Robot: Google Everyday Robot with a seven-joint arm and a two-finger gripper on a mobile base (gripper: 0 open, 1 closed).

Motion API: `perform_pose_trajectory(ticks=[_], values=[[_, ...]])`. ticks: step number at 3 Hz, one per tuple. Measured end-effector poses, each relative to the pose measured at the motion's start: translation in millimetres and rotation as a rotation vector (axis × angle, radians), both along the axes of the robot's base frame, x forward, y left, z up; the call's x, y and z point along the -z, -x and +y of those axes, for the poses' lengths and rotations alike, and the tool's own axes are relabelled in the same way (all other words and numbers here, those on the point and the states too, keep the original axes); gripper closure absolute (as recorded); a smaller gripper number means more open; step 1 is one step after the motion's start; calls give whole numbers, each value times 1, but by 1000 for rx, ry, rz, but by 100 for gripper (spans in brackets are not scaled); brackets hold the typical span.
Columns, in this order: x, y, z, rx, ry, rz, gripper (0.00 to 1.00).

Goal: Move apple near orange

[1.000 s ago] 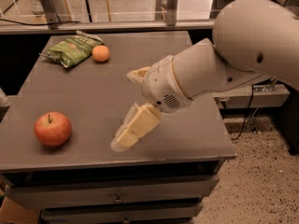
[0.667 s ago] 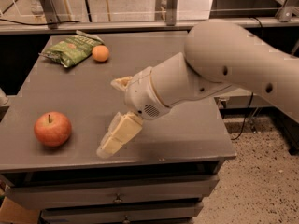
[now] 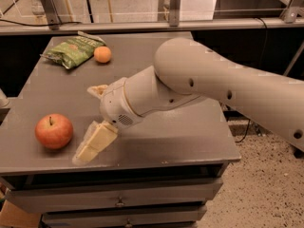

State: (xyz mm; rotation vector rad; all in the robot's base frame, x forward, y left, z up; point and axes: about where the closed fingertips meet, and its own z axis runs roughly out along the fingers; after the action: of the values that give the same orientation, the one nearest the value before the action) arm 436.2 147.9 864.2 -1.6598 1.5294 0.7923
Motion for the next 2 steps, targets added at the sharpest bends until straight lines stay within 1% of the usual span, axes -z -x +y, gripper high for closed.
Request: perform_pose_trajectory(ticks=[1, 2], values=[[2, -1, 21, -17, -31, -11, 0], [11, 1, 37, -24, -53, -8, 0]])
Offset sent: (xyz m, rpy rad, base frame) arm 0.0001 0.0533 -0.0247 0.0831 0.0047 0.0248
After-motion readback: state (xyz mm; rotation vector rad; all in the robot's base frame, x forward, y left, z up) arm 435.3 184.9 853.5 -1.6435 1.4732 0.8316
